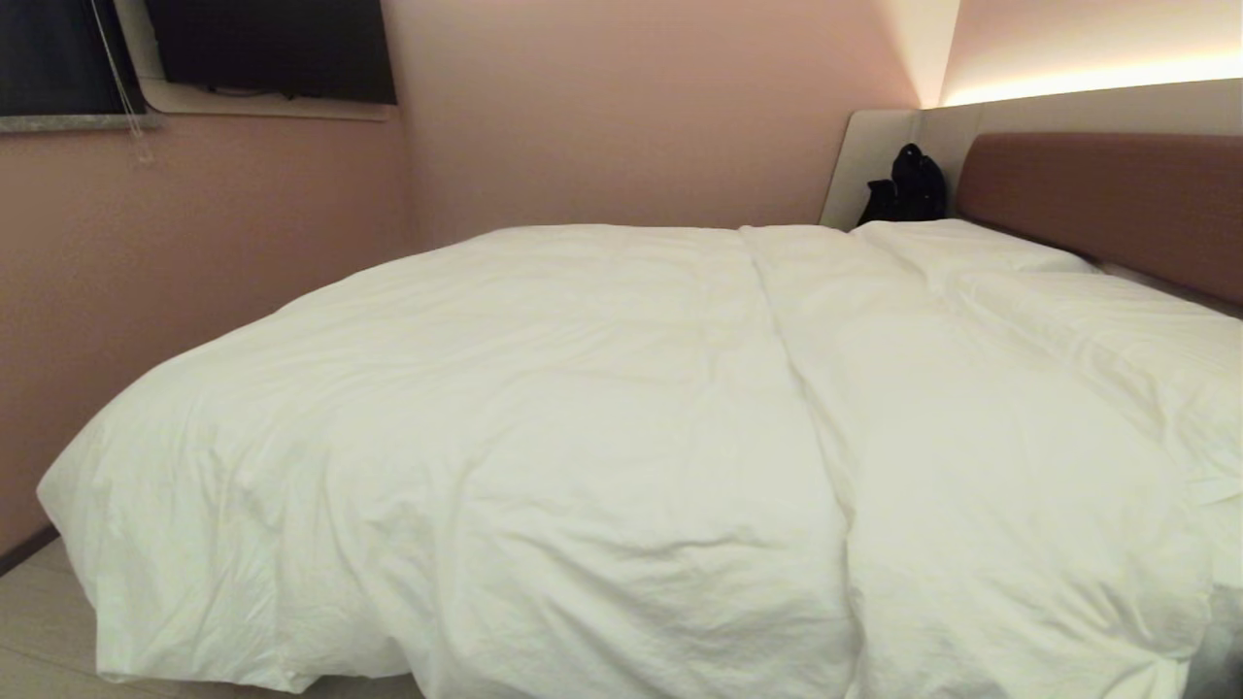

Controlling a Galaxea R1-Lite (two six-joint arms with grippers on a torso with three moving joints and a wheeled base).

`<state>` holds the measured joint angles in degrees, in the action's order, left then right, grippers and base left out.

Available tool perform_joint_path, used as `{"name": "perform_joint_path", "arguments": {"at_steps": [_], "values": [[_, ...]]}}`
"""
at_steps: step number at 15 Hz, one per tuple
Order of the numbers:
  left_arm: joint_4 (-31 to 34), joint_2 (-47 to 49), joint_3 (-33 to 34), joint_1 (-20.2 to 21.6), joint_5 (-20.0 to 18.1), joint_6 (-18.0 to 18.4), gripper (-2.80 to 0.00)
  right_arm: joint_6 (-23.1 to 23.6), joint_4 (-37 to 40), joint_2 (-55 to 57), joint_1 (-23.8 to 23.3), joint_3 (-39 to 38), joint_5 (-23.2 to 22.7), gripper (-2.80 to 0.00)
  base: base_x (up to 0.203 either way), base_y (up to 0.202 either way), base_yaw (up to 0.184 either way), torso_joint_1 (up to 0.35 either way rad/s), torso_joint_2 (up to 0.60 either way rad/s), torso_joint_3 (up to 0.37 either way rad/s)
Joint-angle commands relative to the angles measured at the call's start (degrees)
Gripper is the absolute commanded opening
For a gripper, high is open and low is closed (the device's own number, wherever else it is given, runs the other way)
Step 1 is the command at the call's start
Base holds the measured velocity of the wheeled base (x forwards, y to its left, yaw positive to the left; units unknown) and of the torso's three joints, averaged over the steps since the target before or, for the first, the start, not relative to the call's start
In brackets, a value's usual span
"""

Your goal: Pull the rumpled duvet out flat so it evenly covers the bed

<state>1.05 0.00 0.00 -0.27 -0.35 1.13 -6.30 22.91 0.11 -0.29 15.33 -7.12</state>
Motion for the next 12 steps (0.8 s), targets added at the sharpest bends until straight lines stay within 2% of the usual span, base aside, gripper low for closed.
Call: {"name": "perform_joint_path", "arguments": {"at_steps": [1,5,8,12], "values": [[0.0,0.0,0.0,0.0,0.0,0.0,-2.8,1.8,-24.3,0.0,0.0,-5.1,3.6,-2.8,0.0,0.0,0.0,0.0,0.0,0.0],[0.0,0.0,0.0,0.0,0.0,0.0,-2.8,10.6,-40.4,0.0,0.0,-15.3,5.4,-2.8,0.0,0.0,0.0,0.0,0.0,0.0],[0.0,0.0,0.0,0.0,0.0,-0.1,-2.8,10.4,-39.3,0.0,0.0,-15.3,5.5,-2.8,0.0,0.0,0.0,0.0,0.0,0.0],[0.0,0.0,0.0,0.0,0.0,-0.1,-2.8,8.2,-28.1,0.0,-0.1,-15.3,5.6,-2.8,0.0,0.0,0.0,0.0,0.0,0.0]]}}
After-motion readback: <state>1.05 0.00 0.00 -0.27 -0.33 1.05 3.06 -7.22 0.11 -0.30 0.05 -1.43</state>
